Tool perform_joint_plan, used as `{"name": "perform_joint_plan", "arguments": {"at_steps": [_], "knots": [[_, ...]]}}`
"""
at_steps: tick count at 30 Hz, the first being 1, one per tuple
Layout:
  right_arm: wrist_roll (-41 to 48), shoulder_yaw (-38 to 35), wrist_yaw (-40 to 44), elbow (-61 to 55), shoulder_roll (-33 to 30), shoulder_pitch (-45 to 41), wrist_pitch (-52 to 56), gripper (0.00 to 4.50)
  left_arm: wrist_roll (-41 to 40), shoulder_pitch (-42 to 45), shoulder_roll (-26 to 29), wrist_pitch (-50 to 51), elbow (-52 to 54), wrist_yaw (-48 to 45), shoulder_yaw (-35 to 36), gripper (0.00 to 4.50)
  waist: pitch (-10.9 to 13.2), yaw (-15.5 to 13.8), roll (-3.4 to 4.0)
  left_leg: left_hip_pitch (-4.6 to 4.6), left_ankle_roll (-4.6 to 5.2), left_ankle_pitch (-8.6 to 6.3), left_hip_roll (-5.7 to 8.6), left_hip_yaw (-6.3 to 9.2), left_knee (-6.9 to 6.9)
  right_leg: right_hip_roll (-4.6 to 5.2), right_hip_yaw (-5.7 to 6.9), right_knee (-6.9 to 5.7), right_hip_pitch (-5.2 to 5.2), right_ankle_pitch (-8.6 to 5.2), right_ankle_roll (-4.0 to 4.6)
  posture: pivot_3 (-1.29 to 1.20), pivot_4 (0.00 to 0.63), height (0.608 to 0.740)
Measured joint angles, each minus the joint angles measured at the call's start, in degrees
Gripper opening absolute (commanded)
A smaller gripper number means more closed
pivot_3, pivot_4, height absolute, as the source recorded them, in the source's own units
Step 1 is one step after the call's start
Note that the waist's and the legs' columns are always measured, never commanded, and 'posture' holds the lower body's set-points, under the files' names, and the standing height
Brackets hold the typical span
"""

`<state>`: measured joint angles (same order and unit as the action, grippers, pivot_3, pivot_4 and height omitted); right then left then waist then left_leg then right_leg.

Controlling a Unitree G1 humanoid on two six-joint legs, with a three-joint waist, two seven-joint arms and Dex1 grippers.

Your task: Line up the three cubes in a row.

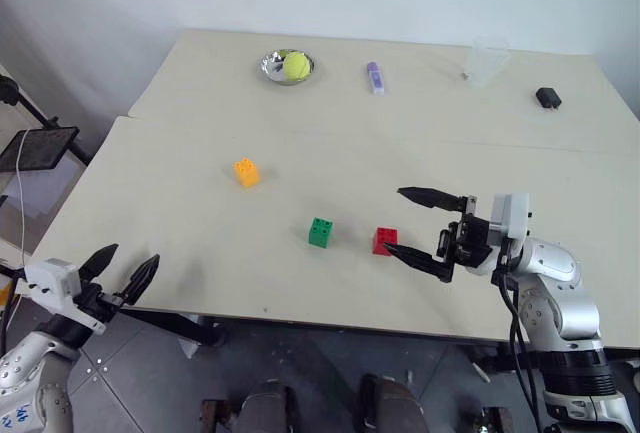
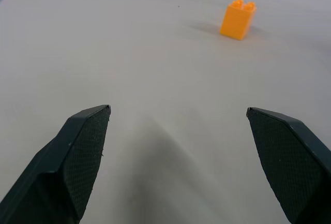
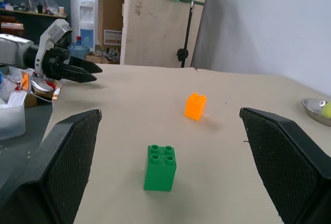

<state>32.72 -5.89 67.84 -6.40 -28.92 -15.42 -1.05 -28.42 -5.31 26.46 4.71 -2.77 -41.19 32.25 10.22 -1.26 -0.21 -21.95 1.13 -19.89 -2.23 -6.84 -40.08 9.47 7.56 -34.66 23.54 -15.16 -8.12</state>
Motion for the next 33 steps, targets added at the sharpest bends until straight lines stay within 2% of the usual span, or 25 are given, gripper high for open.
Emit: {"name": "perform_joint_plan", "arguments": {"at_steps": [4, 8, 12, 18, 21, 24, 32, 33], "knots": [[0.0, -0.1, 0.0, -0.3, -0.8, 0.0, 0.1, 4.50, 2.2, 12.7, 1.0, 0.2, -3.9, -0.8, -8.0, 4.48, 0.0, -0.1, -0.04, -0.03, -0.04, 0.04, 0.09, -0.05, 0.00, 0.00, 0.05, -0.07, 0.00, 0.02, 0.03, 0.00, 0.150, 0.740], [0.0, -0.1, -0.2, -1.0, -1.3, 0.7, 1.1, 4.50, 7.5, 28.9, 5.1, -1.8, -20.8, -3.3, -13.8, 4.48, 0.0, 0.6, -0.03, -0.05, -0.10, 0.08, 0.09, -0.37, 0.05, -0.10, 0.13, -0.10, 0.05, 0.02, 0.02, 0.00, 0.150, 0.740], [0.1, -0.1, -0.7, -2.2, -1.6, 1.5, 1.6, 4.50, 13.1, 43.1, 6.6, -7.1, -39.3, -7.5, -19.3, 4.48, 0.0, 1.5, -0.05, -0.10, -0.09, 0.07, 0.10, -0.45, 0.12, -0.10, 0.25, 0.00, 0.09, 0.04, -0.03, 0.00, 0.150, 0.740], [0.1, -0.4, -2.6, -5.3, -2.0, 4.2, 2.7, 4.50, 20.2, 57.8, 6.2, -14.1, -61.2, -10.8, -24.7, 4.48, 0.0, 1.5, -0.13, -0.18, -0.08, 0.05, 0.10, -0.50, 0.15, -0.10, 0.34, 0.14, 0.11, 0.05, -0.08, 0.00, 0.150, 0.740], [0.1, -0.6, -3.7, -7.3, -2.1, 5.4, 3.3, 4.50, 22.6, 60.8, 5.9, -16.4, -66.0, -11.3, -26.0, 4.48, 0.0, 1.6, -0.13, -0.17, -0.06, 0.05, 0.10, -0.52, 0.15, -0.10, 0.31, 0.15, 0.11, 0.07, -0.11, 0.00, 0.150, 0.740], [0.1, -1.3, -5.0, -8.3, -2.3, 6.7, 3.6, 4.50, 23.9, 61.1, 5.9, -18.1, -68.2, -11.7, -26.6, 3.88, 0.0, 1.6, -0.13, -0.18, -0.06, 0.05, 0.10, -0.51, 0.15, -0.10, 0.32, 0.15, 0.12, 0.07, -0.11, 0.00, 0.150, 0.740], [0.1, -1.4, -5.6, -8.9, -2.4, 7.3, 3.6, 4.50, 24.4, 61.1, 5.9, -19.6, -69.8, -13.8, -26.1, 1.48, 0.0, 1.5, -0.15, -0.18, -0.06, 0.04, 0.10, -0.50, 0.12, -0.10, 0.30, 0.14, 0.11, 0.07, -0.11, 0.00, 0.150, 0.740], [0.1, -1.4, -5.6, -8.9, -2.4, 7.3, 3.6, 4.50, 24.4, 61.0, 5.9, -19.9, -69.8, -13.9, -25.9, 1.45, 0.0, 1.4, -0.15, -0.18, -0.06, 0.04, 0.10, -0.49, 0.12, -0.10, 0.30, 0.14, 0.11, 0.07, -0.11, 0.00, 0.150, 0.740]]}}
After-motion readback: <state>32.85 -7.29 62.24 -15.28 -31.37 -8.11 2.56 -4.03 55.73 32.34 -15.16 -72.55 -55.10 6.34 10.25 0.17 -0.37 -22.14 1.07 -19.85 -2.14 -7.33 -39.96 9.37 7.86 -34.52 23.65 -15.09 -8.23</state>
